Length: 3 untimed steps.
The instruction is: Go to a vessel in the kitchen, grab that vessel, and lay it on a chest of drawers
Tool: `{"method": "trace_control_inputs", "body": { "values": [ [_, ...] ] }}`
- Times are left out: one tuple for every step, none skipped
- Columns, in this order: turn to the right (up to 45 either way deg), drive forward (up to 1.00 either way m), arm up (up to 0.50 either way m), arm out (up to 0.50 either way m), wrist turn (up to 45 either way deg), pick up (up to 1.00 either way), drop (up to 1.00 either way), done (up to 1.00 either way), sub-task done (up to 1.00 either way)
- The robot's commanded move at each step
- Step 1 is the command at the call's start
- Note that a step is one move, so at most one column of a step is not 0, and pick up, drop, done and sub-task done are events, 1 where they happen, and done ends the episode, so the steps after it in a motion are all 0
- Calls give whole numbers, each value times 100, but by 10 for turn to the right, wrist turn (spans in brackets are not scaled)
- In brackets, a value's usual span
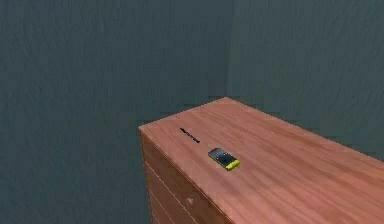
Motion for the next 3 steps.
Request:
{"method": "trace_control_inputs", "body": {
  "values": [
    [0,0,0,0,0,0,100,0,0],
    [0,0,10,0,0,0,0,0,0],
    [0,0,0,-8,0,0,0,0,0]
  ]
}}
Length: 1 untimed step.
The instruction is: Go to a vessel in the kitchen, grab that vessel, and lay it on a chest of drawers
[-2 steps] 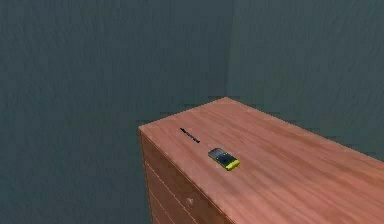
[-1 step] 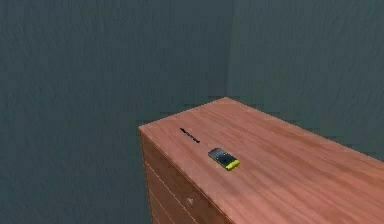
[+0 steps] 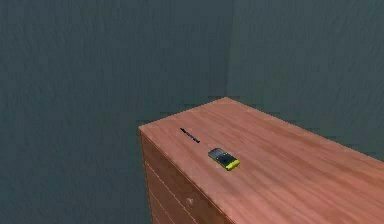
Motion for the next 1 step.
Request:
{"method": "trace_control_inputs", "body": {
  "values": [
    [0,0,0,0,0,0,0,100,0]
  ]
}}
